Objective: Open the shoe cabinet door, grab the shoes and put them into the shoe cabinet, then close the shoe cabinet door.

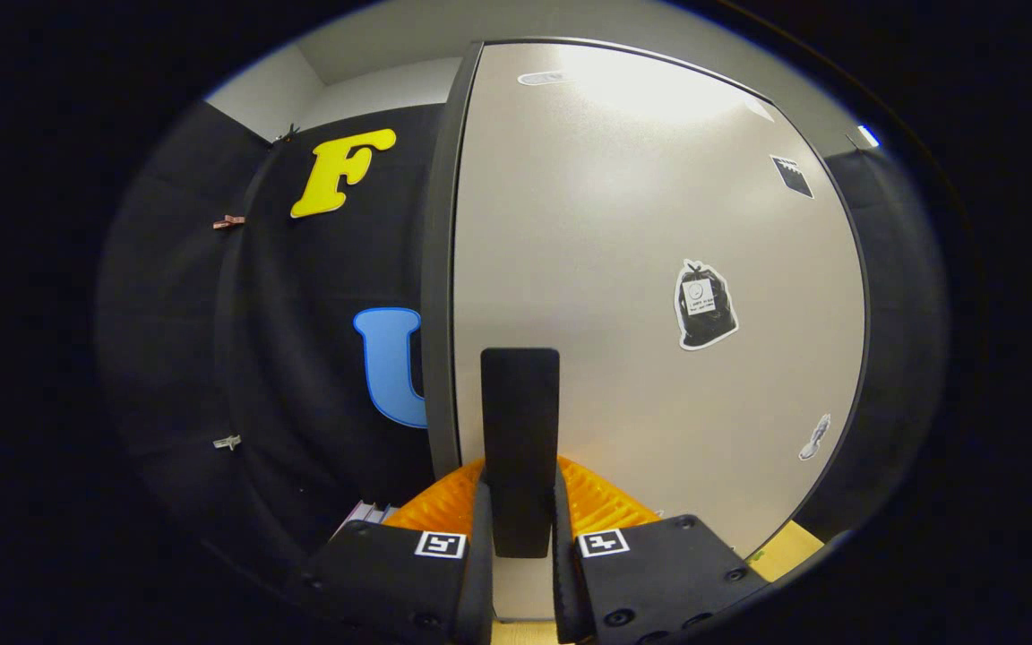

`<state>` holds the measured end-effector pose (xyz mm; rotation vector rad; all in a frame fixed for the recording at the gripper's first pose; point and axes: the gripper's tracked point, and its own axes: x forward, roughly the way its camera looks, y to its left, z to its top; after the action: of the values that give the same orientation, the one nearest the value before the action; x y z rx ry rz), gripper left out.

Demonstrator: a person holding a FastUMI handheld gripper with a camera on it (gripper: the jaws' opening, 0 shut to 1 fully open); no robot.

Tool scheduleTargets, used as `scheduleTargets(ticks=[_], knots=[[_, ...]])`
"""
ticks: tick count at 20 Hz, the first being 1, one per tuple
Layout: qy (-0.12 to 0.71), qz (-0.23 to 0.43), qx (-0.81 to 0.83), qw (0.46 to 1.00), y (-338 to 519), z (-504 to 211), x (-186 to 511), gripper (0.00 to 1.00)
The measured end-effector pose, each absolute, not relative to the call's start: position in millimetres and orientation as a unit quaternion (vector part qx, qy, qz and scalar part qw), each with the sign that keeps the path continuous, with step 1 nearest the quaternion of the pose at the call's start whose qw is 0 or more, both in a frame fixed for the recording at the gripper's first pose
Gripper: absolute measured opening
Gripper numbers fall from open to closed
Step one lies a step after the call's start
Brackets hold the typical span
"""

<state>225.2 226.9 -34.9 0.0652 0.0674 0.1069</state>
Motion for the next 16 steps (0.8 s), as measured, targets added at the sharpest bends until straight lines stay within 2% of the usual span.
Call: scheduleTargets(ticks=[1,2,8,16], knots=[[0.036,0.053,0.039,0.997,227.5,-36.3,227.6,0.31],[0.039,0.057,0.034,0.997,226.3,-36.3,224.0,0.23],[0.019,0.105,0.029,0.994,226.4,-28.3,193.5,0.23],[0.025,0.158,0.03,0.987,165.6,-22.0,87.5,0.23]])
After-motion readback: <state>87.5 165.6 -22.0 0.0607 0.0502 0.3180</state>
